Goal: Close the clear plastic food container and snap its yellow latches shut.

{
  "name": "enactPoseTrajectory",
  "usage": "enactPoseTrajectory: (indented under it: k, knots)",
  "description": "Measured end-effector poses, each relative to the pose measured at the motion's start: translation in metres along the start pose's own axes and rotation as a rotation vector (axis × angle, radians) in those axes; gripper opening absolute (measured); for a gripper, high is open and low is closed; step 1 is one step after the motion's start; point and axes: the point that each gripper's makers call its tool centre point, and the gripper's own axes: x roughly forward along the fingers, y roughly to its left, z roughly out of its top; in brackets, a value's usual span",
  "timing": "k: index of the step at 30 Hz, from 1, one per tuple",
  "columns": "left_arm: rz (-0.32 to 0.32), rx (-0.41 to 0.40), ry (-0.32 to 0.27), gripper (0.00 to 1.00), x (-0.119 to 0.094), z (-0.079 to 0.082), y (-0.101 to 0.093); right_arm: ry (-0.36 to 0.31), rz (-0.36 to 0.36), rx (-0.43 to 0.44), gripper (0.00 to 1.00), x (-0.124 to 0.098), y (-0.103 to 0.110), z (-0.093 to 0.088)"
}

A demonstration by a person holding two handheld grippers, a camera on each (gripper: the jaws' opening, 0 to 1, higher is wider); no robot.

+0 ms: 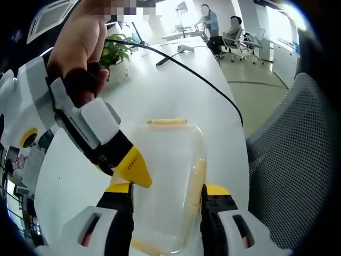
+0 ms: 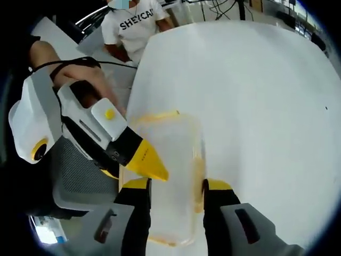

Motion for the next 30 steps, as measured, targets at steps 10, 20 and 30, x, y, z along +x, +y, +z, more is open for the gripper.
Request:
enactPoseTrajectory:
  k: [10,20,30]
  knots:
    - [-0.001,0.006,0.005,0.46,-0.001,0.001,0.001,-0.013,-0.050,0.008,0.35,-0.002,0.002,0.002]
    - [-0.132,-0.094,0.006,0.59,-0.011,0.004,-0.007,-0.101,-0.276,-0.046,0.36,-0.016,0.000,0.006]
    - [-0.147,-0.065,0.004,0.73,-0.025,-0.002,0.004,-0.322,-0.480,0.120,0.48,-0.052,0.010,-0.014]
